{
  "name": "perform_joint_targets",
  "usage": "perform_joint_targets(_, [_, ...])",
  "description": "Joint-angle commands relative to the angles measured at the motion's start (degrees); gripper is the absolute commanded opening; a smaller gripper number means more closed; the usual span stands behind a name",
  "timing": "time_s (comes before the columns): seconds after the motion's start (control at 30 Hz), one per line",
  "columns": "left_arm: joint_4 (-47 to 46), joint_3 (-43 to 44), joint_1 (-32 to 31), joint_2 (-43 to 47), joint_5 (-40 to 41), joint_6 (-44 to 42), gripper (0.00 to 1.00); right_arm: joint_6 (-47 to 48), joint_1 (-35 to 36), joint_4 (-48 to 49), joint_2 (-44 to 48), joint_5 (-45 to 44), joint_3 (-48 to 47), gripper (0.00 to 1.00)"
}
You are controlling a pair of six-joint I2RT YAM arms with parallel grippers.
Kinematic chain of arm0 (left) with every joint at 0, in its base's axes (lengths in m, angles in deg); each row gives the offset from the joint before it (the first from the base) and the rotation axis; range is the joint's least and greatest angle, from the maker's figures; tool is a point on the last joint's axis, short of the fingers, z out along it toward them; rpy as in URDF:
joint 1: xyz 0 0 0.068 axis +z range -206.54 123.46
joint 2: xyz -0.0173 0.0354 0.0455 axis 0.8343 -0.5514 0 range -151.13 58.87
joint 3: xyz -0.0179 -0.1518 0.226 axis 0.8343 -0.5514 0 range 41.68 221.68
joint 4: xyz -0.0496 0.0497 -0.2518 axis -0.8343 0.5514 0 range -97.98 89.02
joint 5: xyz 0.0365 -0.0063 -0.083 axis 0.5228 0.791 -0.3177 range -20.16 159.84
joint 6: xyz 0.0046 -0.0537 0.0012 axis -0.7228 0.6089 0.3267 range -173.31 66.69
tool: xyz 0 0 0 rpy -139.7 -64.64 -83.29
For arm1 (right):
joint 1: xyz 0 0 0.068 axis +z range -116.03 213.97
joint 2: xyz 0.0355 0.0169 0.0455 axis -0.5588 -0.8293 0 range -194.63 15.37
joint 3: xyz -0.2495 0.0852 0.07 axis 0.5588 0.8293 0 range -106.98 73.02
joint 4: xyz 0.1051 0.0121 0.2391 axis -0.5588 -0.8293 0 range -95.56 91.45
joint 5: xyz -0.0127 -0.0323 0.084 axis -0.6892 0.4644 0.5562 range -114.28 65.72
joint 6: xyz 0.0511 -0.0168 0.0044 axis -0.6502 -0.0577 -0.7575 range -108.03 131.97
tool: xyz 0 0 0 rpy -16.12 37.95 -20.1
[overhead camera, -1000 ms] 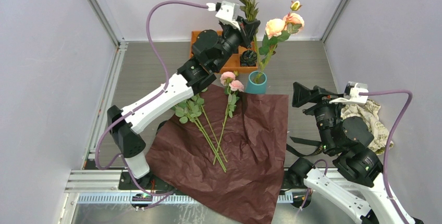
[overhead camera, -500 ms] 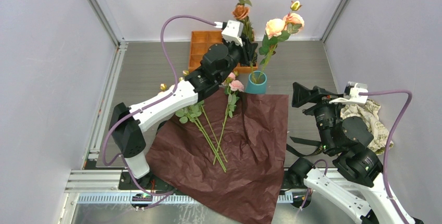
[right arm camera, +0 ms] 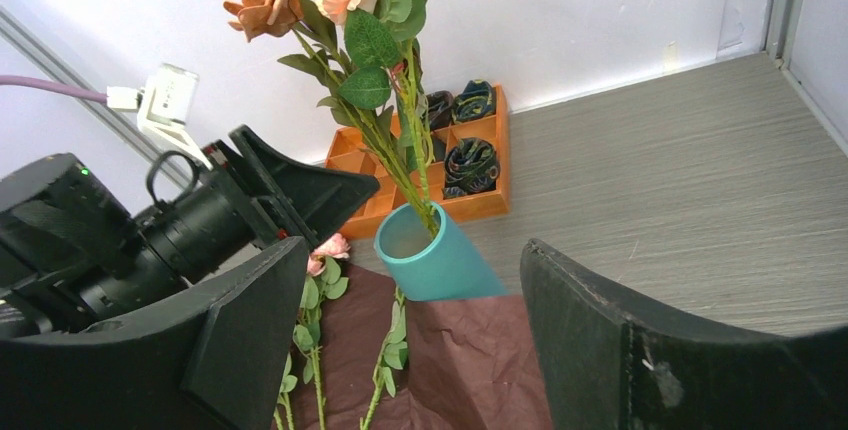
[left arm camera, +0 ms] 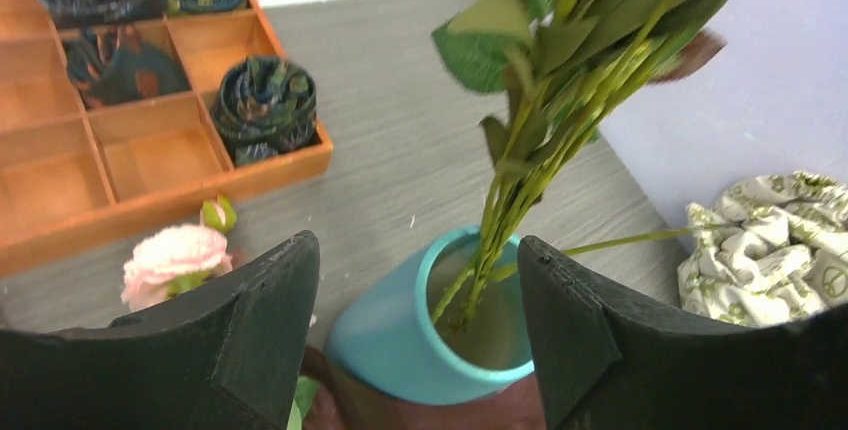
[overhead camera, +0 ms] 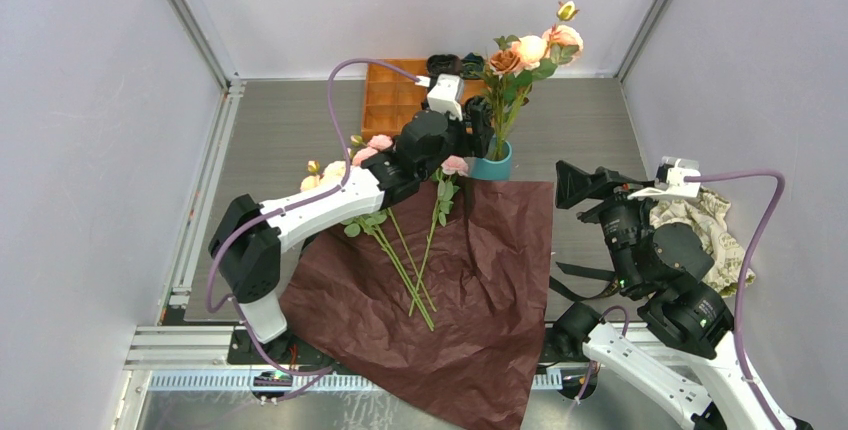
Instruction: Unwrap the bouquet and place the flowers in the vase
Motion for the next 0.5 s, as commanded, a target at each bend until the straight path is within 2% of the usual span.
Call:
perform_joint_targets(0.0, [0.80,-2.30,-0.07,5.68,-0.43,3.62,0.72,-1.03,-0.20,1.32,-0.28,2.13,-0.92,0.83])
perform_joint_targets(0.17, [3.79,-11.04,-0.45,16.68,3.92,6.23,0.70,-1.29,-0.21,-0.62,-3.75,4.88,-3.74,0.83])
perform_joint_targets(0.27, [9.70,-15.69,-1.95,25.72,12.46,5.51,0.70,-1.25,-0.24,-0.97,-6.89,8.60,-6.03,0.82])
perform_joint_targets(0.47, [26.34,-19.09,-4.49,43.04,31.84,5.64,0.68,-3.82,-0.11,0.73,-18.34,23.54,-11.26,0.80])
